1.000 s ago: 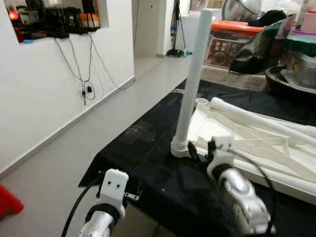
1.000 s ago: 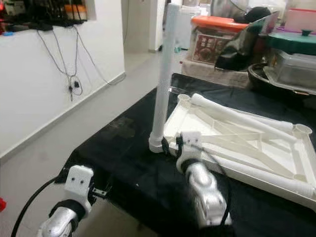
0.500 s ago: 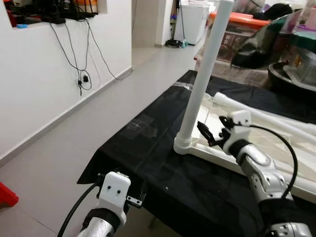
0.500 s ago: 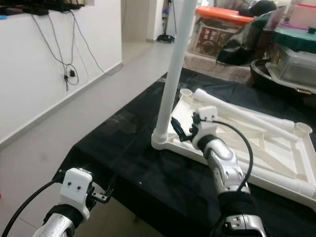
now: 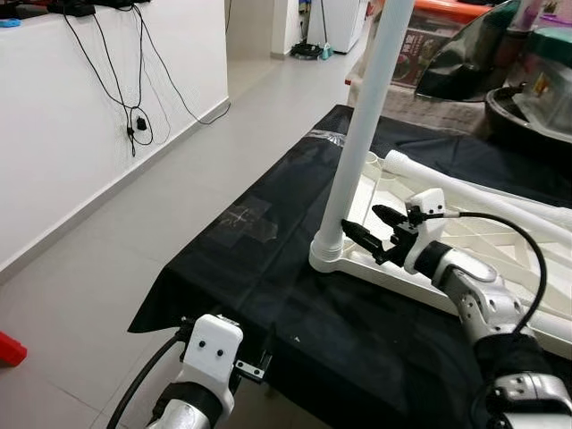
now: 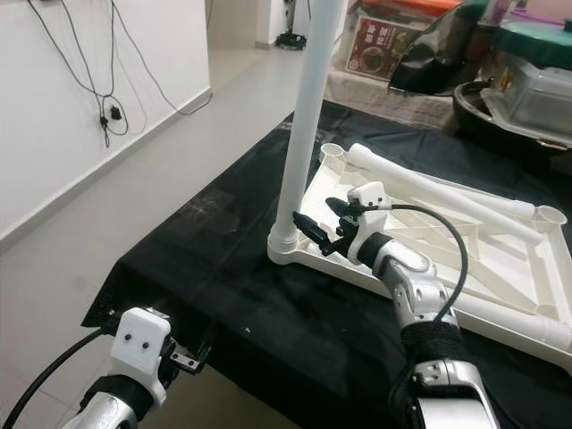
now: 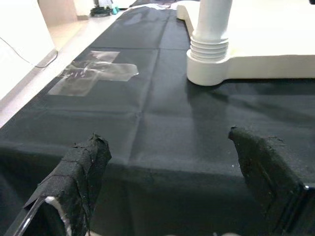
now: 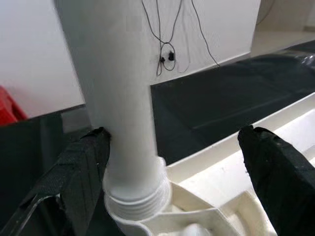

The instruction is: Building children table

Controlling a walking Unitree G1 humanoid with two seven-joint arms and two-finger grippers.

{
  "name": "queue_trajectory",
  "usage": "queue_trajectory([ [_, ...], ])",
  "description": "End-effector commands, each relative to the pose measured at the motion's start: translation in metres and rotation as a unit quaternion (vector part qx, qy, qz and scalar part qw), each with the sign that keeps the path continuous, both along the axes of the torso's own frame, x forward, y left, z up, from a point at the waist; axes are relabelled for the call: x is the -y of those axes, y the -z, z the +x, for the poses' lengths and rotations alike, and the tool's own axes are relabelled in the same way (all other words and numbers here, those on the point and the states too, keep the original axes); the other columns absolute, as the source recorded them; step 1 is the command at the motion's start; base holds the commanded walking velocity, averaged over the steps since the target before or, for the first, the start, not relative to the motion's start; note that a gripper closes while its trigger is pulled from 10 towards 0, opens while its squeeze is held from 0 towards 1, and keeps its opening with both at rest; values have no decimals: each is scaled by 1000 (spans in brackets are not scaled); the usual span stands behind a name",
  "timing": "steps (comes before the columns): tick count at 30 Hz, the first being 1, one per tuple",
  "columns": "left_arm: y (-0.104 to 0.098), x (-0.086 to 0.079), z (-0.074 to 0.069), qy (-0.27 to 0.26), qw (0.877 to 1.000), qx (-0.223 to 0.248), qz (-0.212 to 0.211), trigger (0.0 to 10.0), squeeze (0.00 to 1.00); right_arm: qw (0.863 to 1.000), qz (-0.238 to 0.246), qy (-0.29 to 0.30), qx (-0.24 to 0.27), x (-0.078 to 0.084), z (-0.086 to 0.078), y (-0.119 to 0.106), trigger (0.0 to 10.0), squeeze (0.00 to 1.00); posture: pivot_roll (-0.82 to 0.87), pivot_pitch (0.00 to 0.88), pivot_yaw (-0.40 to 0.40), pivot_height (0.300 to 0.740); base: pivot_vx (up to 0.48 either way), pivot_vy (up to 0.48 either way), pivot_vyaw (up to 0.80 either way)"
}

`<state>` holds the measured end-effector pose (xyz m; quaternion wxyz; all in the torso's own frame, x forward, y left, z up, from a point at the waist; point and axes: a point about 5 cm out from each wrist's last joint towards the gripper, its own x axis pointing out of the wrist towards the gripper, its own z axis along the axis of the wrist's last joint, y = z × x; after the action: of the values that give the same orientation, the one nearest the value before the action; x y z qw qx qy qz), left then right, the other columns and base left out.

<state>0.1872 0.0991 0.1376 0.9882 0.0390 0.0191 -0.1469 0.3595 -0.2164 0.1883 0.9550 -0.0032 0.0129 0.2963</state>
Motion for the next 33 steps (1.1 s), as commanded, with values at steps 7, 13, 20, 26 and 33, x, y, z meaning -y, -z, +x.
queue_trajectory([
  [7, 1, 2, -5, 10, 1000, -10, 8, 10000, 0, 999, 6, -45, 5, 8, 4, -11, 10000, 0, 172, 121, -111, 740, 0, 0, 0],
  [13, 1, 3, -5, 13, 1000, -11, 12, 10000, 0, 996, 8, -93, 0, -2, 4, -11, 10000, 0, 176, 120, -112, 740, 0, 0, 0],
  [20, 2, 2, -6, 14, 1000, -13, 14, 10000, 0, 992, 12, -129, -1, -15, 4, -9, 10000, 0, 179, 120, -109, 740, 0, 0, 0],
  [26, 2, 3, -5, 16, 1000, -13, 15, 10000, 0, 991, 18, -131, 15, -29, 13, -14, 10000, 0, 180, 124, -109, 740, 0, 0, 0],
  [33, 1, 3, -5, 15, 1000, -13, 14, 10000, 0, 991, 22, -130, 18, -34, 17, -17, 10000, 0, 180, 127, -111, 740, 0, 0, 0],
])
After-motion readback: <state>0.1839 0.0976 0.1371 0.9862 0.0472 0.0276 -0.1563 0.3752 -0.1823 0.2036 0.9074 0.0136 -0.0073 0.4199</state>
